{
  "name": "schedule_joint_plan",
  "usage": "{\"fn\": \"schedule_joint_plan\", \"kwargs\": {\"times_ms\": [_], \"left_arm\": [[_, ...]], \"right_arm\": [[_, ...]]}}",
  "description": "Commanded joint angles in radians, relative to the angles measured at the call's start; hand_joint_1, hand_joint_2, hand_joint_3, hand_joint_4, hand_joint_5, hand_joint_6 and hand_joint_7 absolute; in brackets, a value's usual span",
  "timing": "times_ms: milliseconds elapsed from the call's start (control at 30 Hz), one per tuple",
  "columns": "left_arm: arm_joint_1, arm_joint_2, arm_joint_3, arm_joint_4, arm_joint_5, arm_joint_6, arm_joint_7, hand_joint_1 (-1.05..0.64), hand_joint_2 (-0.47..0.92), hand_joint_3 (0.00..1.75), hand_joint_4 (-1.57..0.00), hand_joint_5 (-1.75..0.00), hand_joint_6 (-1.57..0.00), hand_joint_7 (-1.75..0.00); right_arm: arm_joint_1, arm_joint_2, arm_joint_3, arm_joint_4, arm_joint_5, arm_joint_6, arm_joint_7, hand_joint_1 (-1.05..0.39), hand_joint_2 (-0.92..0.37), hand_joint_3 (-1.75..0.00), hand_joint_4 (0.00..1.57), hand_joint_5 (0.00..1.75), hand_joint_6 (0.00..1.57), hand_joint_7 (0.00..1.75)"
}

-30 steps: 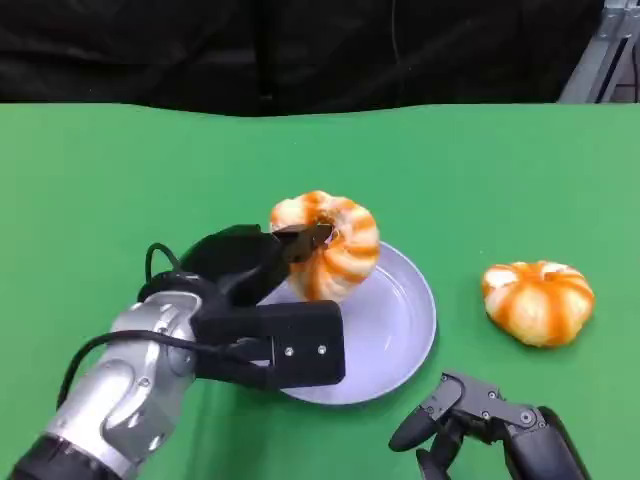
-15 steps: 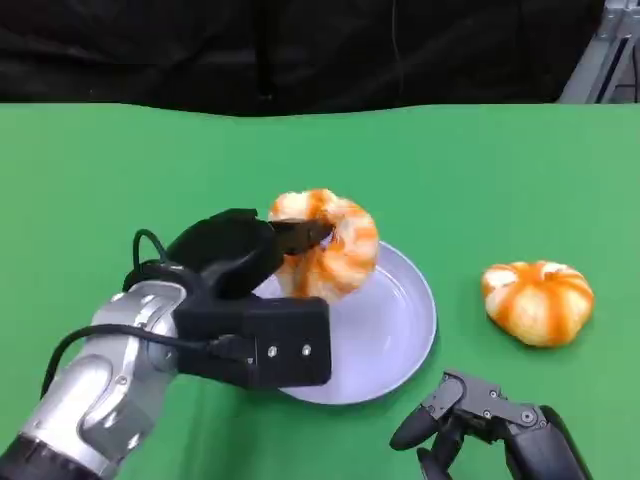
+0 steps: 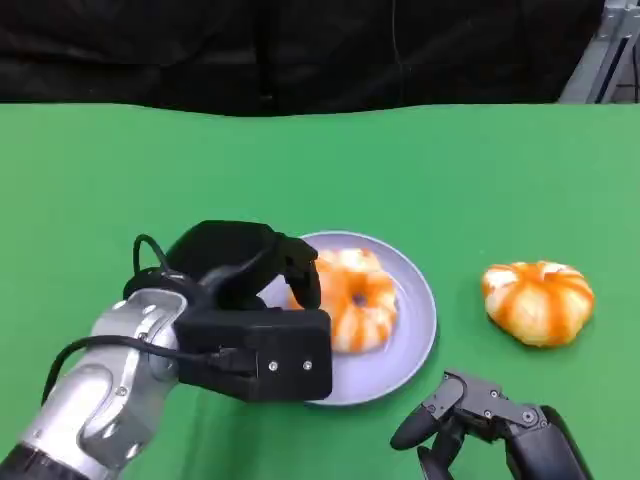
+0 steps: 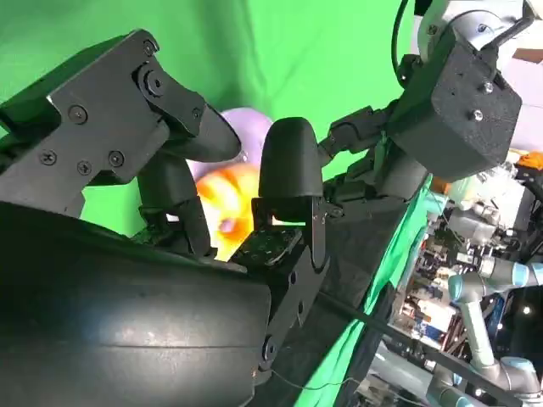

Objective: Grasp the bread from the table and place it into the plate.

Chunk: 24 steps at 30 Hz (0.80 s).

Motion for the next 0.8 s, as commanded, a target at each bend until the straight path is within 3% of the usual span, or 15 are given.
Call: {"fn": "schedule_joint_plan", "kwargs": {"times_ms": [33, 400, 433, 467, 533, 633, 733, 800], "left_arm": [[0.008, 0.009, 0.009, 0.006, 0.004, -0.014, 0.022, -0.72, 0.92, 0.34, -0.48, -0.23, -0.86, -0.83], [0.027, 0.011, 0.044, 0.001, -0.039, -0.048, 0.037, -0.72, 0.92, 0.35, -0.49, -0.22, -0.79, -0.82], [0.051, 0.012, 0.078, -0.019, -0.079, -0.073, 0.053, -0.67, 0.92, 0.30, -0.54, -0.32, -0.76, -0.78], [0.080, 0.013, 0.112, -0.048, -0.118, -0.090, 0.064, -0.60, 0.92, 0.24, -0.55, -0.68, -0.70, -0.72], [0.109, 0.015, 0.144, -0.077, -0.151, -0.106, 0.071, -0.52, 0.92, 0.21, -0.59, -1.02, -0.65, -0.64], [0.117, 0.014, 0.153, -0.084, -0.156, -0.113, 0.068, -0.50, 0.92, 0.20, -0.59, -1.11, -0.64, -0.62], [0.290, 0.020, 0.305, -0.245, -0.355, -0.131, 0.037, -0.31, 0.92, 0.18, -0.72, -1.29, -0.75, -0.61], [0.328, 0.022, 0.334, -0.281, -0.401, -0.134, 0.028, -0.26, 0.92, 0.17, -0.74, -1.32, -0.79, -0.61]], "right_arm": [[0.007, -0.007, -0.005, -0.001, 0.010, -0.003, 0.001, -0.06, -0.43, -1.19, 0.74, 1.61, 0.75, 1.18], [0.009, -0.003, -0.003, -0.006, 0.005, 0.002, -0.002, -0.07, -0.43, -1.18, 0.74, 1.60, 0.75, 1.18], [0.008, -0.002, -0.002, -0.004, 0.000, 0.000, -0.005, -0.07, -0.43, -1.18, 0.75, 1.60, 0.75, 1.18], [0.008, -0.001, -0.001, -0.003, -0.004, -0.001, -0.007, -0.08, -0.43, -1.18, 0.74, 1.61, 0.75, 1.18], [0.007, 0.001, -0.001, -0.002, -0.006, -0.002, -0.009, -0.08, -0.43, -1.18, 0.74, 1.60, 0.75, 1.18], [0.007, 0.001, -0.001, -0.002, -0.007, -0.002, -0.010, -0.08, -0.43, -1.18, 0.75, 1.60, 0.76, 1.18], [0.006, 0.001, 0.002, 0.000, -0.004, -0.004, -0.009, -0.07, -0.43, -1.19, 0.74, 1.60, 0.75, 1.18], [0.007, 0.002, 0.002, 0.000, -0.003, -0.004, -0.008, -0.07, -0.43, -1.19, 0.74, 1.60, 0.75, 1.18]]}}
